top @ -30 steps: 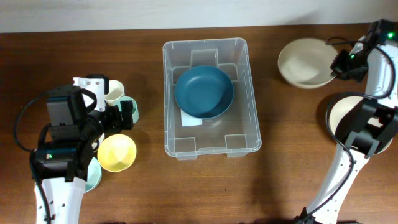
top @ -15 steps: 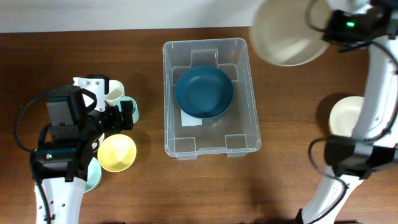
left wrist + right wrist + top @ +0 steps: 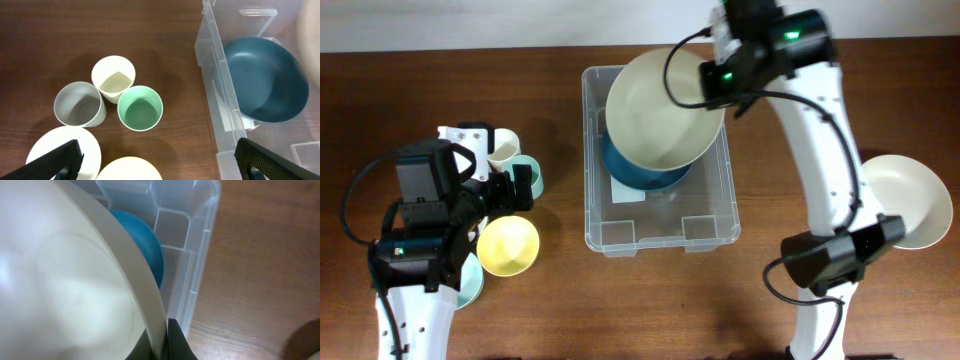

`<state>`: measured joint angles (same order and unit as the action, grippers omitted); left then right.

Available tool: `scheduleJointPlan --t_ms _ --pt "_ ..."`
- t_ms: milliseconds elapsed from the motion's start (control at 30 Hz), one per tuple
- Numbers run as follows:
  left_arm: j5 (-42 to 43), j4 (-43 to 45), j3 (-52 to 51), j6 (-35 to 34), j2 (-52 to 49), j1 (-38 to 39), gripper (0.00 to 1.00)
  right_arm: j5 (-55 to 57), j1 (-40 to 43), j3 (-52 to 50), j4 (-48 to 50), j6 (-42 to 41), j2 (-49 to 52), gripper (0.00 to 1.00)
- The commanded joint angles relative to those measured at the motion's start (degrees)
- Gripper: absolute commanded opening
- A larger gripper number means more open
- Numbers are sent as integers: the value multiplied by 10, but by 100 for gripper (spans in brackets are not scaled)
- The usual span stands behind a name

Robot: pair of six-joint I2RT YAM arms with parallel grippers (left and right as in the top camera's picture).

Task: Pack container
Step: 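Lift the cream bowl with the right gripper and place it in the bin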

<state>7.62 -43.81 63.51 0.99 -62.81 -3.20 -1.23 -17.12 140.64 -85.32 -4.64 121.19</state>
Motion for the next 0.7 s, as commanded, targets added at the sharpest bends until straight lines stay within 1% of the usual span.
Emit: scheduleJointPlan --t_ms 0,167,367,467,567,600,667 --pt "-6 -2 13 -1 0 -3 99 33 -13 -58 35 -18 21 4" --pt "-6 -2 13 -1 0 -3 99 32 -18 -143 129 -18 23 4" --pt "-6 -2 13 -1 0 -3 99 32 -20 -201 205 -18 24 4" --pt "-6 -2 13 -1 0 -3 99 32 -21 -205 213 -18 25 15" --pt "-6 -2 13 -1 0 -3 99 32 -21 -205 213 -18 25 23" --pt "-6 -2 13 -1 0 -3 99 33 -20 -205 213 -18 25 28" --pt "-6 -2 13 -1 0 -3 99 33 -20 -202 210 -18 22 29"
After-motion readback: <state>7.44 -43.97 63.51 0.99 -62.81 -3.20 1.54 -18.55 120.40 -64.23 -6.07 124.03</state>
